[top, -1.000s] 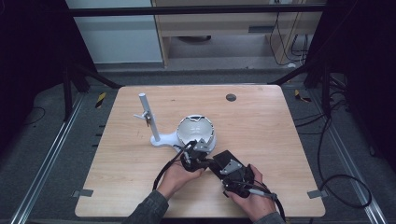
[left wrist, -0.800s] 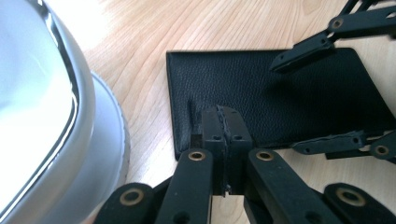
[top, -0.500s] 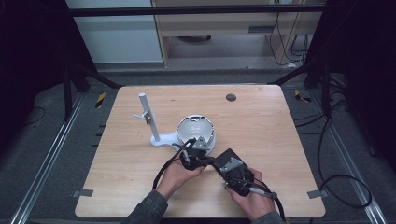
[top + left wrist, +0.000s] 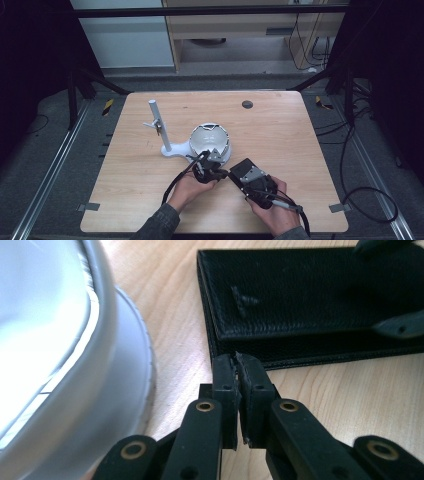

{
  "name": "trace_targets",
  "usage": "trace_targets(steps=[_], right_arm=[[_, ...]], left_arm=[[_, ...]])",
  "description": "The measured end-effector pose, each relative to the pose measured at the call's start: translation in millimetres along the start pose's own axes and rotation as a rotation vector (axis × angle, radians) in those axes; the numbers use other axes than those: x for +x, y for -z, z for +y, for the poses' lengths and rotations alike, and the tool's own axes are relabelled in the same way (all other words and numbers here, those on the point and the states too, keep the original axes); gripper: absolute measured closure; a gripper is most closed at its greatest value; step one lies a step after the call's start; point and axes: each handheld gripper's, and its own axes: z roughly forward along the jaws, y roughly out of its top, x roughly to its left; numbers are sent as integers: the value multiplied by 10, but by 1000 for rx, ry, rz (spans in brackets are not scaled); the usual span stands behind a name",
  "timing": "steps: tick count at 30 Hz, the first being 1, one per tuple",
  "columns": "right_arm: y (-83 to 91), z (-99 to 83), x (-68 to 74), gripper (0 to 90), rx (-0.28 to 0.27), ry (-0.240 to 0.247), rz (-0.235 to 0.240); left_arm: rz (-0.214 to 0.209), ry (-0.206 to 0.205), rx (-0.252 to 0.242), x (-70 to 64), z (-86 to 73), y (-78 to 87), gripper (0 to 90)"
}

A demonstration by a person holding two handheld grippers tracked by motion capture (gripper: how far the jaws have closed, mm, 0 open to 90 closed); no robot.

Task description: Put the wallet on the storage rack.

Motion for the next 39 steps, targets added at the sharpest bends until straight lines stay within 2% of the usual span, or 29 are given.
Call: trace_targets(steps=[4,7,9,13,15,17,20,24,27,30,31,34,36,39], right_arm=[[40,-20,-68,485,-7,-14,-5],[49,-37,-91,472,-7,-18,-3],[43,-45,-92,460,-5,-22,0],[3,-43,-37,376,1,-5,12],[-32,-33,-11,341,4,0,3],[-74,-23,-4,342,11,2,-10],[-123,-5,-11,402,25,19,-41],[-130,24,-36,607,40,55,-85],[-101,48,-82,717,55,84,-108],[-7,79,-146,839,49,132,-156],[28,87,-181,843,47,136,-160],[115,79,-272,845,38,140,-134],[195,52,-309,846,9,142,-115],[342,9,-358,846,-55,124,-87]], left_arm=[[-8,-12,0,-42,41,-81,863],[-36,-8,-30,-46,78,-153,863],[-33,-5,-40,-61,102,-182,866],[-32,-11,-55,-93,131,-163,867],[-29,-8,-68,-108,157,-128,867],[-30,-9,-81,-114,185,-108,866],[-38,11,-114,-113,212,-94,864],[-34,25,-125,-116,213,-48,849],[-19,33,-127,-120,212,5,809],[10,22,-116,-144,205,30,728],[12,24,-115,-146,202,34,690],[16,25,-110,-155,198,42,572],[10,32,-119,-151,198,46,483],[-8,43,-134,-142,203,48,420]])
